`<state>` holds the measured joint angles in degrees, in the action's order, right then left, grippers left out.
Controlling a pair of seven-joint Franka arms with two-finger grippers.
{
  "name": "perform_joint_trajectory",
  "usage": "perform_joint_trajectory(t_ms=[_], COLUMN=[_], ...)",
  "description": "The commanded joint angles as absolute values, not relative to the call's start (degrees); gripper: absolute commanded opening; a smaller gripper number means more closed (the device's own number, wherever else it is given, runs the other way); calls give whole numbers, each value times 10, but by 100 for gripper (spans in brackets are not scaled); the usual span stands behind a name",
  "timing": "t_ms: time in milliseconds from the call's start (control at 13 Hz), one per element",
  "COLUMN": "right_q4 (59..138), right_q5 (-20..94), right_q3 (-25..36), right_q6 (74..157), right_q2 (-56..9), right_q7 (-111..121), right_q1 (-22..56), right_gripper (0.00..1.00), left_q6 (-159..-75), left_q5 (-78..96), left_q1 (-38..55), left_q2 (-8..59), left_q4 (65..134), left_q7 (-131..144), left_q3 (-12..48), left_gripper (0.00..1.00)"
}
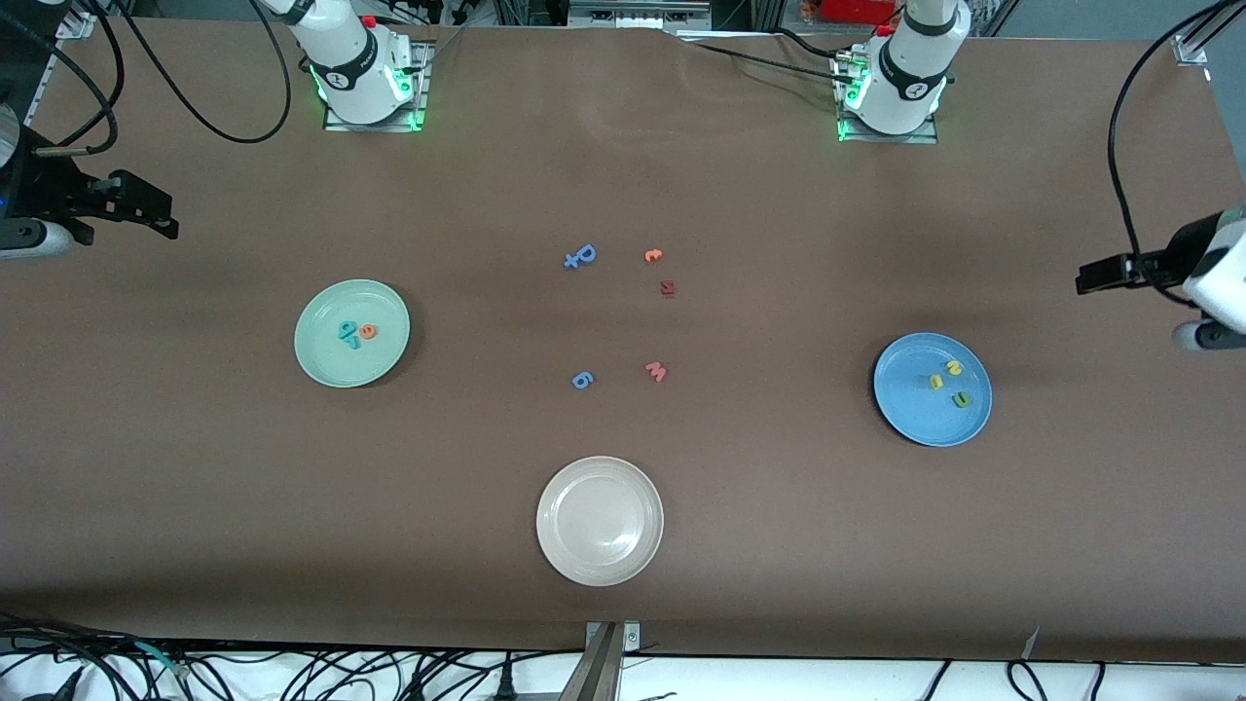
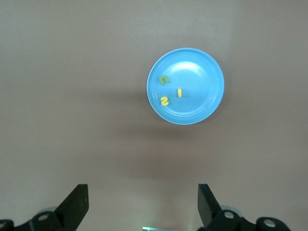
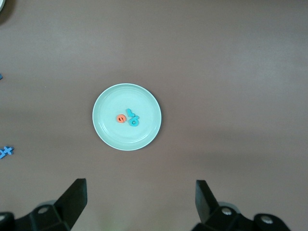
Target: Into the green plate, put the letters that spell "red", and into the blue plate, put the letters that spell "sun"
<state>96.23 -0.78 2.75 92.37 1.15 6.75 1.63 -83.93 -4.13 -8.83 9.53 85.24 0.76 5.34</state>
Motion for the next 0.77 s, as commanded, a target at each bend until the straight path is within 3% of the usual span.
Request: perform_joint_trajectory(t_ms=[0, 691], right_q4=[950, 950], right_q5=[-7, -7], right_q3=[28, 29], right_q6=[923, 923], right_q2=[6, 6], right_q7=[72, 72], right_q1=[15, 16], right_gripper=[100, 100], left_q6=[-839, -846], left_q5=[-21, 1], left_q1=[-78, -59], left_q2=[64, 48], left_q4=[873, 874], left_q7=[-3, -1], left_q3=[40, 43], left_gripper=[100, 100])
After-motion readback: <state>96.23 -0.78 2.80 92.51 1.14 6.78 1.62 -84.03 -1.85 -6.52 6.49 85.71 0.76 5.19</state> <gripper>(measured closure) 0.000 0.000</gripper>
